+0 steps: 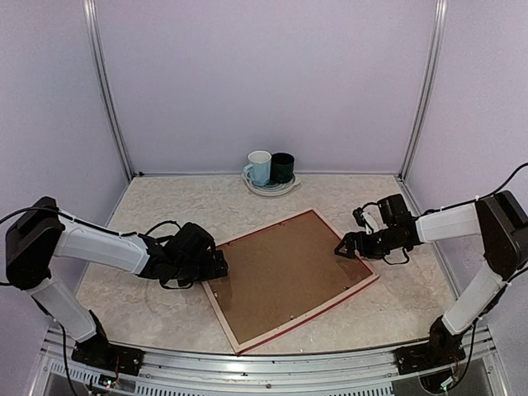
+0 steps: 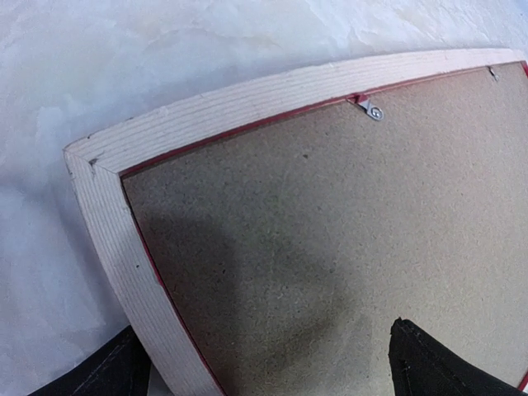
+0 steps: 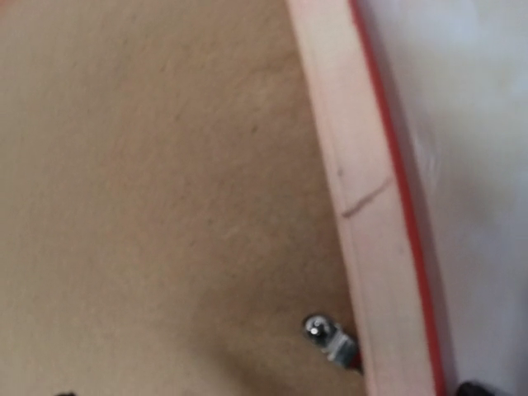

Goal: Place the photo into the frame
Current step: Rotate the photo frame at the center of the board.

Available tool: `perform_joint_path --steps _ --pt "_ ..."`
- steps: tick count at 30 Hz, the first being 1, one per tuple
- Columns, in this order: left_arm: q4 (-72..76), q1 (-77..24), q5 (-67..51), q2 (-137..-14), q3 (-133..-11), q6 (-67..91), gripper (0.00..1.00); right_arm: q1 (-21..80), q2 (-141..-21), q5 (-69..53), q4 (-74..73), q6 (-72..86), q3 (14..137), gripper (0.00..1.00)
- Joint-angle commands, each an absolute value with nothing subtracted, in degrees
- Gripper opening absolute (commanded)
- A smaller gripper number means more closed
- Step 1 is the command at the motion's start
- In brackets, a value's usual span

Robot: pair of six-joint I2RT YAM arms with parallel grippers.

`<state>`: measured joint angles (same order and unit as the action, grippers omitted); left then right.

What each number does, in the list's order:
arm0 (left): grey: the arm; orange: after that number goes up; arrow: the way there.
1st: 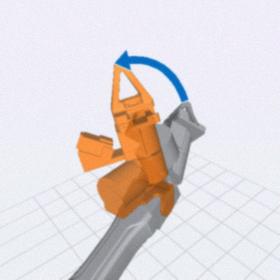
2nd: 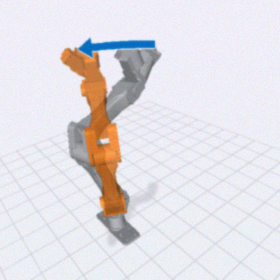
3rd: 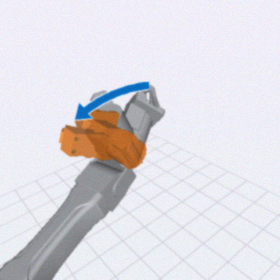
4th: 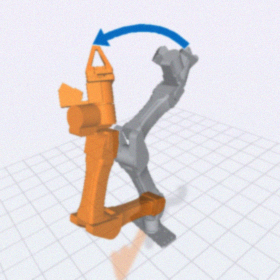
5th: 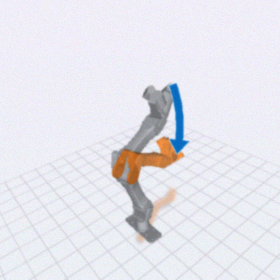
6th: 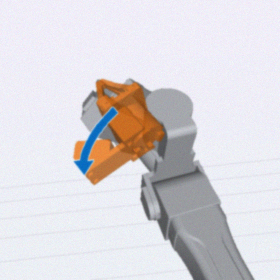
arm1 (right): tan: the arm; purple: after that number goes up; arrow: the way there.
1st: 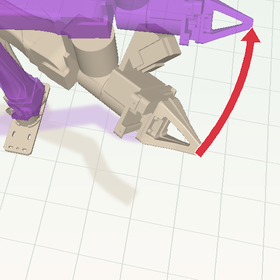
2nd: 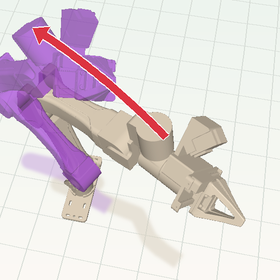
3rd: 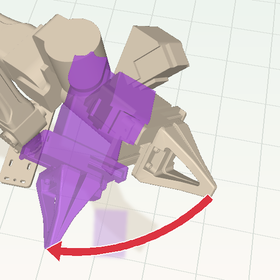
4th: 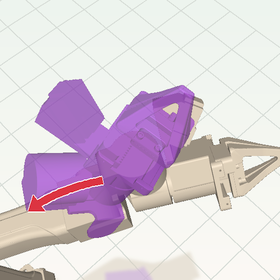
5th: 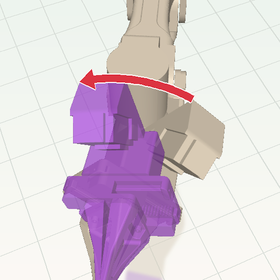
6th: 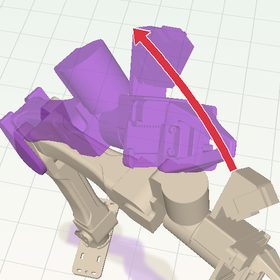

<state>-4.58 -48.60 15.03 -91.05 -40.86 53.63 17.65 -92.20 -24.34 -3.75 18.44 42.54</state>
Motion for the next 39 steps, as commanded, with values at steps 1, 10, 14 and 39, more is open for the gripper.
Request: perform_joint_path --steps 1,10,14,39 --pt "-1.3 -46.8 9.2 -95.6 -44.9 49.1 0.99 20.4 -87.5 -27.3 -4.6 20.7 40.2 0.99" --pt "-0.9 -43.2 7.3 -104.7 -54.0 43.9 0.99 22.5 -81.2 -26.2 -4.7 23.6 35.9 0.99" --pt "-0.6 -41.5 5.1 -109.5 -59.5 41.7 0.99 24.0 -80.2 -25.4 -4.5 24.9 34.9 0.99" --pt "-11.1 -36.4 2.0 -97.6 -56.0 33.0 0.99 24.6 -75.5 -21.3 -5.6 25.8 33.3 0.99"
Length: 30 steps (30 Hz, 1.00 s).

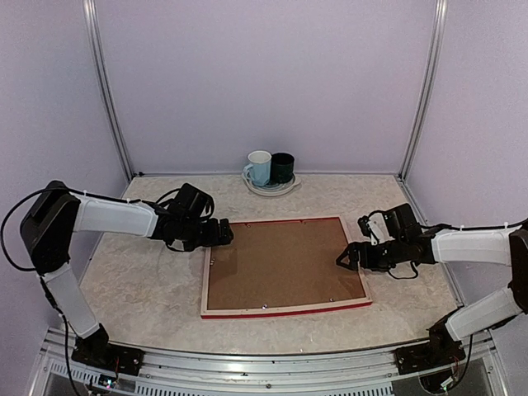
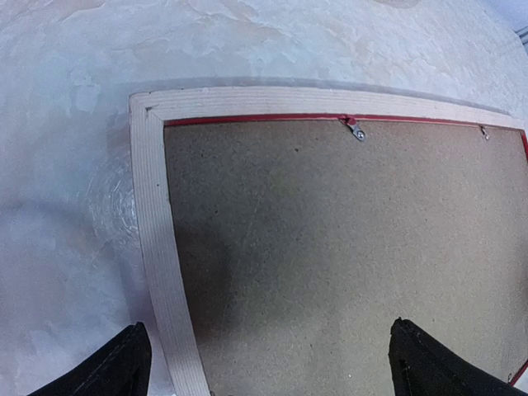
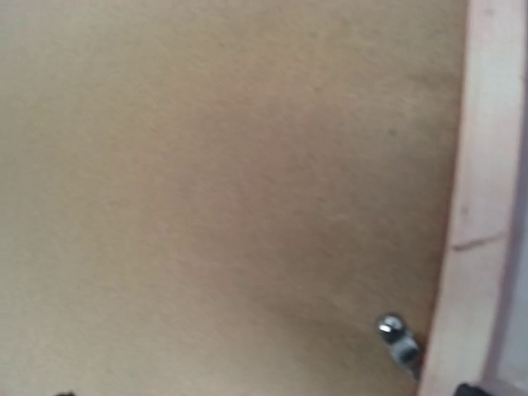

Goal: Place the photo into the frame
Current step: Rotate the photo frame at the center of the board, then press the fastener onto the backboard.

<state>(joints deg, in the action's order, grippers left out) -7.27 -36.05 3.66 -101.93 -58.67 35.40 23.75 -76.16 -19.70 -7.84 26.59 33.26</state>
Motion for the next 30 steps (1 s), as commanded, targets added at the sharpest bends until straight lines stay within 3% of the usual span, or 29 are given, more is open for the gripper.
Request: perform_joint_path --steps 1,12,20,30 --pt "-11.8 -36.4 2.5 -97.0 -55.3 32.8 0.99 24.6 -75.7 -21.2 -5.7 25.8 33.4 0.99" --pt "-18.0 -37.2 5.8 -92.0 -50.8 31.3 0.99 24.6 -75.3 -21.3 -6.7 25.2 33.6 0.99" --pt "-18.1 -37.1 6.9 -92.6 -49.7 30.0 0.83 24.6 -76.4 -21.7 -6.4 25.1 33.9 0.99" --pt "-16.9 -37.2 6.8 -96.7 -50.9 28.9 0.79 24.6 -76.3 -21.8 -6.4 25.1 33.0 0.99"
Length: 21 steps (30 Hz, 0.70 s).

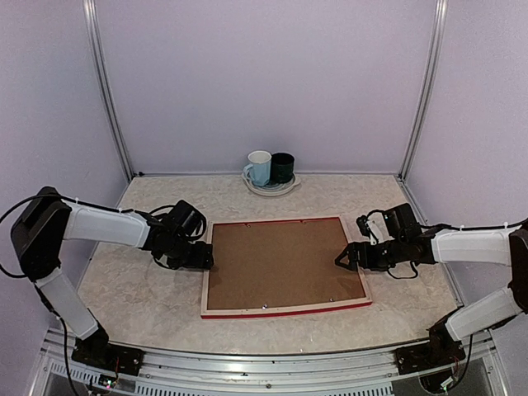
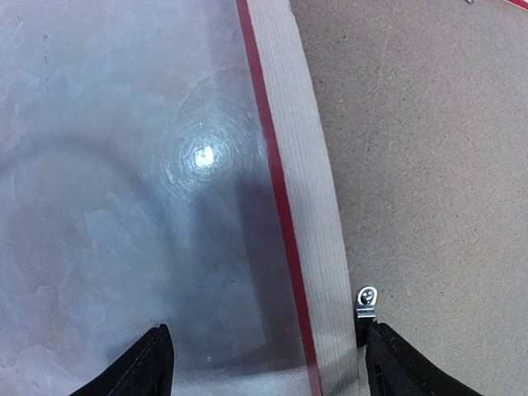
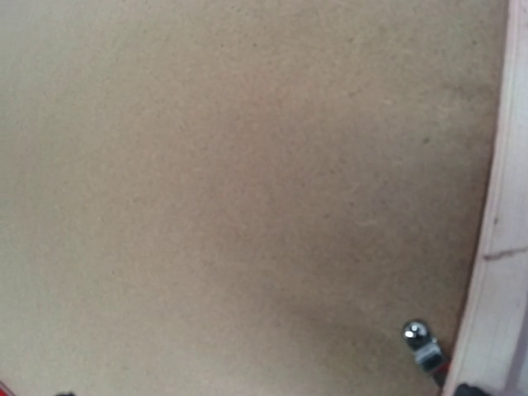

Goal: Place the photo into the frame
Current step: Press the fastener onto the backboard.

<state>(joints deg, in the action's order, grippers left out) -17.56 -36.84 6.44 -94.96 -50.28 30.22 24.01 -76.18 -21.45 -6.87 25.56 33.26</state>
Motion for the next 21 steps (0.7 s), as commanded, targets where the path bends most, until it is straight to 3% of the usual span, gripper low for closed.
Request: perform_joint_path --steps 1,21 --pt "-17.0 -37.2 6.9 -96.8 -50.8 28.9 0.79 24.6 -76.2 -21.8 -6.3 25.2 33.0 0.99" --pt "-15.6 -37.8 8.8 -97.5 -51.5 27.3 0.72 24.6 -76.7 -22.4 -4.9 25.7 31.8 0.99"
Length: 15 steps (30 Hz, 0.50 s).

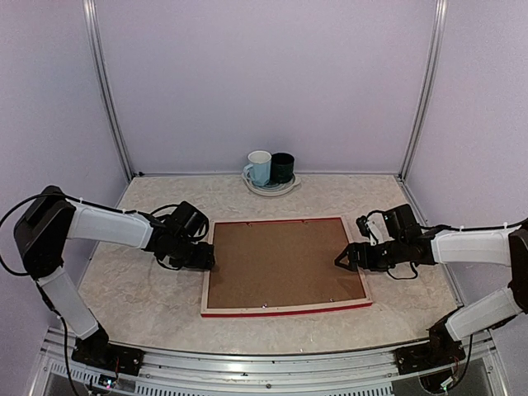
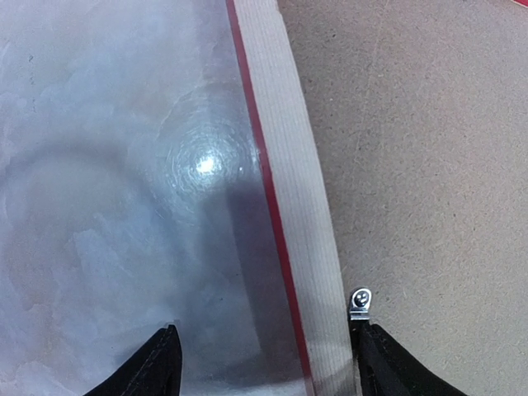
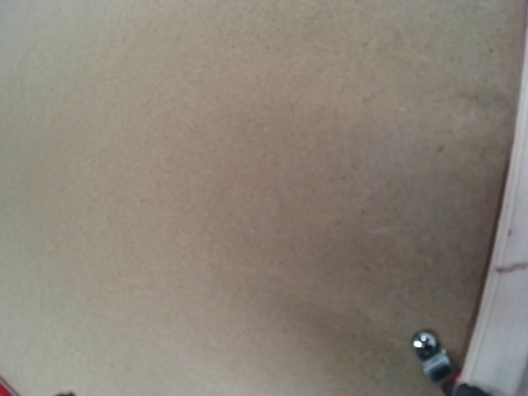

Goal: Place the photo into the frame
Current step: Press the fastener onto the backboard.

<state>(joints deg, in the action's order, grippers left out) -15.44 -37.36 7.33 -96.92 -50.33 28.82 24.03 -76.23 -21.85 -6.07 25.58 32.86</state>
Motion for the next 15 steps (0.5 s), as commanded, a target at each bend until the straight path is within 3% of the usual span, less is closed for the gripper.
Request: perform_joint_path --steps 1,15 --pt "-15.6 -37.9 8.8 -97.4 -51.6 27.2 0.72 24.7 -76.8 -22.3 -4.9 25.7 31.8 0.99" --pt "-13.6 -38.1 7.5 -95.3 -51.9 27.7 0.76 24.6 -77.5 -22.7 -4.2 25.9 31.5 0.99"
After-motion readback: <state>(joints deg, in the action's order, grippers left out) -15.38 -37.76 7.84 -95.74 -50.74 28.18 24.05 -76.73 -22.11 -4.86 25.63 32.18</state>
